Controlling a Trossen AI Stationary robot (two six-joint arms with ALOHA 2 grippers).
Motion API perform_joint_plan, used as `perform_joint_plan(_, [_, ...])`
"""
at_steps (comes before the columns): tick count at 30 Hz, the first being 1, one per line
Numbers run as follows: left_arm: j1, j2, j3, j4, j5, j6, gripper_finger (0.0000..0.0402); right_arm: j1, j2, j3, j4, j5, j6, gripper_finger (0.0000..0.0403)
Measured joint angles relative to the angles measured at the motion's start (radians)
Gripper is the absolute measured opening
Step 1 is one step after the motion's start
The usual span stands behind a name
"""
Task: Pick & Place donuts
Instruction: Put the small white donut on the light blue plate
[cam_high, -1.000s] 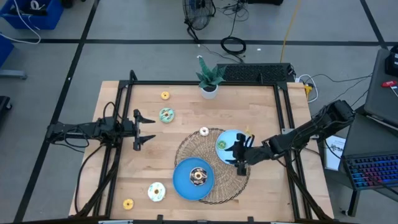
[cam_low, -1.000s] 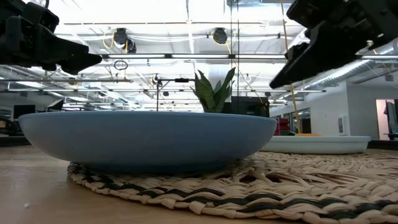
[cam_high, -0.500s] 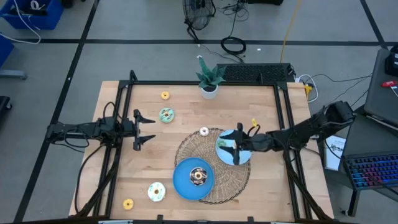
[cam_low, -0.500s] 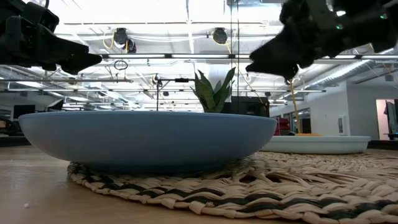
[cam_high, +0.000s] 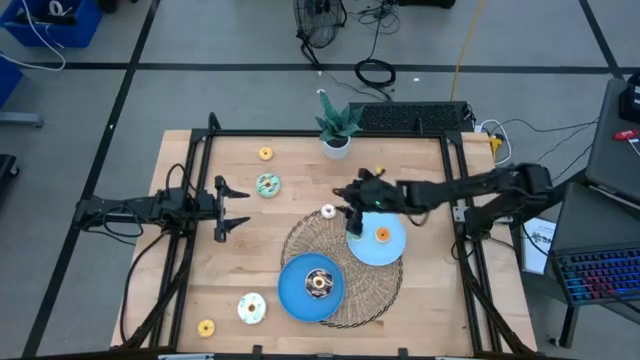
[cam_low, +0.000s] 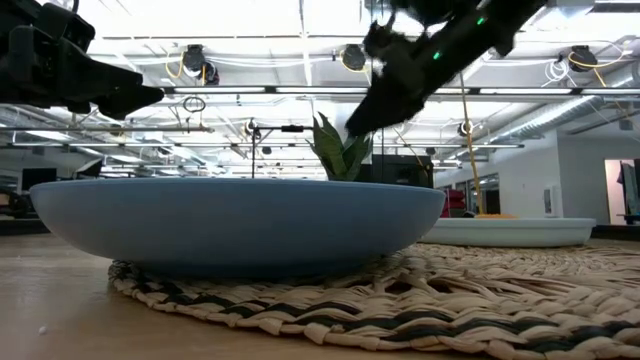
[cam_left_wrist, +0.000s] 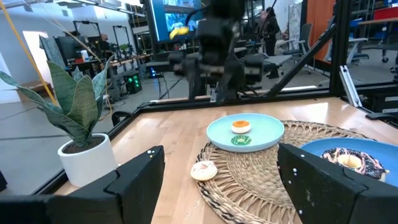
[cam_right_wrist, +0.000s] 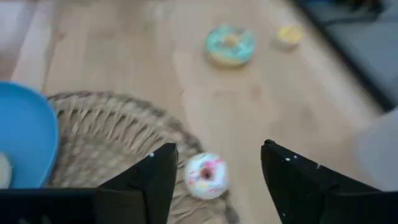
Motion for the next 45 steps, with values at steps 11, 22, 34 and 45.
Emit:
perform_joint_plan(11, [0.000,0.000,0.000,0.000,-0.001,0.000,0.0306,-0.107,0.284,0.018,0.069,-0.072,0.027,0.0288])
perform_joint_plan(22, [0.000,0.000,0.000,-0.001,-0.001,0.000,0.0306,-0.107,0.353,0.018,0.167,-0.154,0.065,0.0284])
perform_joint_plan(34, [0.000,0.000,0.000,-0.001,-0.001,0.000,0.0306,-0.137,0.353,0.018,0.232,-0.175,0.064,0.0283])
perform_joint_plan(45, [0.000,0.000,0.000,-0.001,-0.001,0.000,0.0306,-0.140,0.353,0.018,0.253,-0.199,0.071,0.0306])
